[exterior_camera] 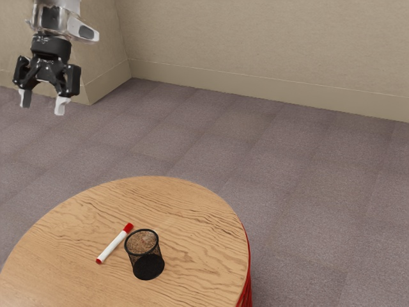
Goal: Put the marker into the pen holder.
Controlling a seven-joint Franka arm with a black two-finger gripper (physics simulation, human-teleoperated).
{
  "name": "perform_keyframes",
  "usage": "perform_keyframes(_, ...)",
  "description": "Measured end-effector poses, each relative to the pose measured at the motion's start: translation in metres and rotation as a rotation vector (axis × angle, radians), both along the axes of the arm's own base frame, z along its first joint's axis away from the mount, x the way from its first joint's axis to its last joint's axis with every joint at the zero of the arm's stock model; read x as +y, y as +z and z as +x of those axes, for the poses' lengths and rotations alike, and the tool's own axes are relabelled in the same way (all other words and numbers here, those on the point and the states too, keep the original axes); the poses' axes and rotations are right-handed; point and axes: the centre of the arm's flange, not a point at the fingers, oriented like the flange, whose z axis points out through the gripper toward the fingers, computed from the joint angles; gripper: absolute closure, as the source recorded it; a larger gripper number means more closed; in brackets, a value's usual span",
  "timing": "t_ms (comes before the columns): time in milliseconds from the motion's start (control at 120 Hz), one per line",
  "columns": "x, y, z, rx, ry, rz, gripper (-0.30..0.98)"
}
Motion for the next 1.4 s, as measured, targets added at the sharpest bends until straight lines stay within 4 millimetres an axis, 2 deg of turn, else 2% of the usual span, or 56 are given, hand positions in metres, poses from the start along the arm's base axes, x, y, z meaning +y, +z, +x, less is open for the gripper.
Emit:
perform_keyframes(33,0.018,-0.020,0.017,-0.069,0.005,0.015,0.01)
perform_keyframes(67,0.030,-0.029,0.030,-0.145,0.000,0.026,0.01)
perform_keyframes(183,0.044,-0.029,0.063,-0.376,-0.054,0.058,0.01)
perform_keyframes(242,0.037,-0.022,0.075,-0.464,-0.097,0.064,0.02)
perform_keyframes(292,0.020,-0.020,0.086,-0.518,-0.148,0.062,0.02)
perform_keyframes(333,0.004,-0.026,0.097,-0.542,-0.188,0.057,0.02)
perform_keyframes(367,-0.001,-0.039,0.108,-0.545,-0.203,0.048,0.02)
perform_keyframes(400,-0.004,-0.060,0.120,-0.530,-0.212,0.042,0.02)
perform_keyframes(450,-0.006,-0.107,0.135,-0.480,-0.214,0.022,0.02)
perform_keyframes(500,-0.008,-0.144,0.139,-0.446,-0.216,0.000,0.02)
perform_keyframes(550,-0.009,-0.179,0.135,-0.421,-0.211,-0.026,0.02)
perform_keyframes(608,-0.004,-0.217,0.114,-0.401,-0.196,-0.057,0.02)
perform_keyframes(658,-0.002,-0.242,0.097,-0.399,-0.184,-0.075,0.02)
perform_keyframes(733,-0.002,-0.265,0.081,-0.416,-0.171,-0.084,0.02)
perform_keyframes(917,-0.018,-0.322,0.044,-0.429,-0.133,-0.114,0.02)
perform_keyframes(1008,-0.026,-0.340,0.033,-0.440,-0.129,-0.114,0.02)
perform_keyframes(1167,-0.026,-0.362,0.019,-0.450,-0.112,-0.104,0.02)
perform_keyframes(1308,-0.028,-0.373,0.005,-0.450,-0.108,-0.100,0.02)
perform_keyframes(1400,-0.037,-0.376,0.002,-0.453,-0.126,-0.100,0.02)
